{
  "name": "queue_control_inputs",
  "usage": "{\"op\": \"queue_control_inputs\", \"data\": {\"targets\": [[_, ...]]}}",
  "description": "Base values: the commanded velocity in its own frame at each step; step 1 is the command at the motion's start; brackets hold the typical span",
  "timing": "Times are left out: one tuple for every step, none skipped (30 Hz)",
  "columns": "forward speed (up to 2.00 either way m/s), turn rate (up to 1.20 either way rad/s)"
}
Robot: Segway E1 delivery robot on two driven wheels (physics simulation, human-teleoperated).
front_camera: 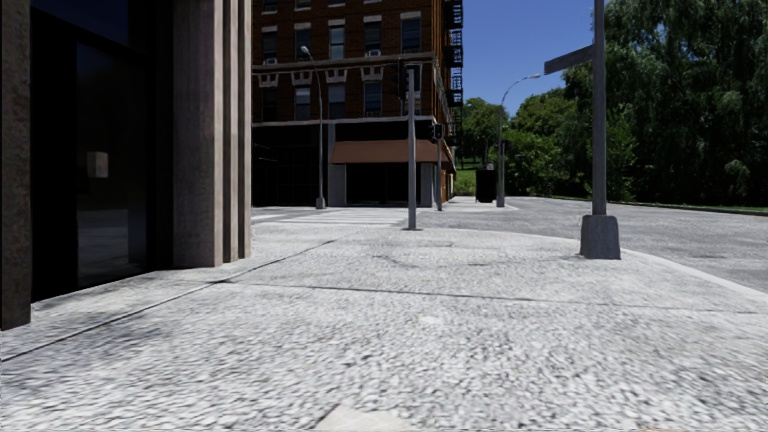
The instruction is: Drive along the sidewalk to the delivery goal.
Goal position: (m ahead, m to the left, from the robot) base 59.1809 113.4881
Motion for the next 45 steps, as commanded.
{"op": "queue_control_inputs", "data": {"targets": [[2.00,0.00],[2.00,0.00],[2.00,0.00],[2.00,0.00],[2.00,0.00],[2.00,0.00],[2.00,0.00],[2.00,0.00],[2.00,0.00],[2.00,0.00],[2.00,0.00],[2.00,0.00],[2.00,0.00],[2.00,0.00],[2.00,0.00],[2.00,0.00],[2.00,0.00],[2.00,0.00],[2.00,0.00],[2.00,0.00],[2.00,0.00],[2.00,0.00],[2.00,0.00],[2.00,0.00],[2.00,0.00],[2.00,0.00],[2.00,0.00],[2.00,0.00],[2.00,0.00],[2.00,0.00],[2.00,0.00],[2.00,0.00],[2.00,0.00],[2.00,0.00],[2.00,0.00],[2.00,0.00],[2.00,0.00],[2.00,0.00],[2.00,0.00],[2.00,0.00],[2.00,0.00],[2.00,0.00],[2.00,0.00],[2.00,0.00],[2.00,0.00]]}}
